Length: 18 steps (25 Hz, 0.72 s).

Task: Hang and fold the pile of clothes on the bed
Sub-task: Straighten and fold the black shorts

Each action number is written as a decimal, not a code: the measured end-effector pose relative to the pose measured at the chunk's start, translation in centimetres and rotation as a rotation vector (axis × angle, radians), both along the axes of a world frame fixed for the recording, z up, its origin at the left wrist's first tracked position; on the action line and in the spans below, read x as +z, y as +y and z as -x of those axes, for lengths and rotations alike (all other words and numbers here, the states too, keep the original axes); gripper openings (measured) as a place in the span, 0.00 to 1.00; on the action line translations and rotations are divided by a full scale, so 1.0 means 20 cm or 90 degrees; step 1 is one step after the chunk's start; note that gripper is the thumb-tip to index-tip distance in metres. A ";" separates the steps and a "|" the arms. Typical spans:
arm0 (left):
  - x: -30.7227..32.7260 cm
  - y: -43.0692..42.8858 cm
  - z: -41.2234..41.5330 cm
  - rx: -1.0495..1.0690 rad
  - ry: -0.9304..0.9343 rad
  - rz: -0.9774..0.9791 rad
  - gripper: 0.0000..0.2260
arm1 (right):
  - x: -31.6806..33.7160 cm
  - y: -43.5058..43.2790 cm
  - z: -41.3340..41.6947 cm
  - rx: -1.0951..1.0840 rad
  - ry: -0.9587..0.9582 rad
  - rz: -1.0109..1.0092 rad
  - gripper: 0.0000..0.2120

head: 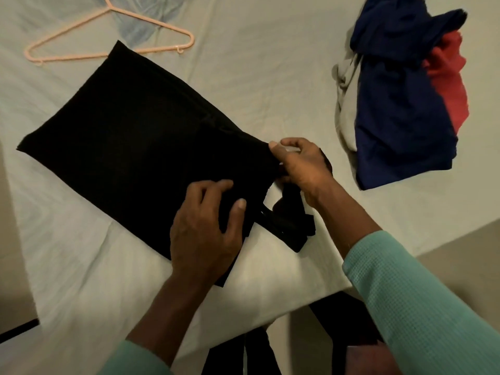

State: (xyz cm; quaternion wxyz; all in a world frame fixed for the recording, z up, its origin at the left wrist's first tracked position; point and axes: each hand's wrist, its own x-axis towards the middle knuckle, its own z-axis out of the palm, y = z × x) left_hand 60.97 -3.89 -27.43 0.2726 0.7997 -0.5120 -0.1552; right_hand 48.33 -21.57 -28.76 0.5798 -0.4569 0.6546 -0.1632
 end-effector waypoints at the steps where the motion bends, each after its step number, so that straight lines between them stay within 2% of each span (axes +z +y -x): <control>1: 0.02 -0.10 -0.04 -0.009 0.006 0.019 0.17 | 0.01 0.05 -0.01 0.022 0.049 0.009 0.23; 2: 0.02 -0.20 -0.09 -0.022 -0.014 0.033 0.14 | 0.01 0.10 -0.03 0.045 0.086 0.029 0.23; 4: 0.02 -0.37 -0.18 -0.029 -0.053 0.045 0.15 | -0.01 0.19 -0.06 0.053 0.123 0.071 0.17; 6: 0.03 -0.50 -0.28 0.005 -0.037 0.043 0.18 | -0.03 0.24 -0.07 -0.007 0.117 0.091 0.13; 8: 0.05 -0.58 -0.43 0.042 -0.028 0.029 0.18 | -0.04 0.27 -0.10 -0.047 0.195 0.132 0.15; 10: 0.06 -0.62 -0.59 0.059 -0.050 -0.005 0.17 | -0.02 0.34 -0.18 -0.039 0.345 0.269 0.24; 12: 0.07 -0.65 -0.75 0.059 -0.078 -0.034 0.17 | 0.01 0.41 -0.31 0.007 0.344 0.452 0.27; 13: 0.06 -0.67 -0.82 0.049 -0.096 -0.053 0.18 | 0.00 0.42 -0.38 0.050 0.323 0.502 0.27; 15: 0.05 -0.74 -0.96 0.012 -0.149 -0.105 0.20 | -0.04 0.40 -0.53 0.128 0.309 0.515 0.27; 18: 0.01 -0.90 -1.21 0.012 -0.198 -0.160 0.22 | -0.14 0.32 -0.69 0.172 0.342 0.461 0.29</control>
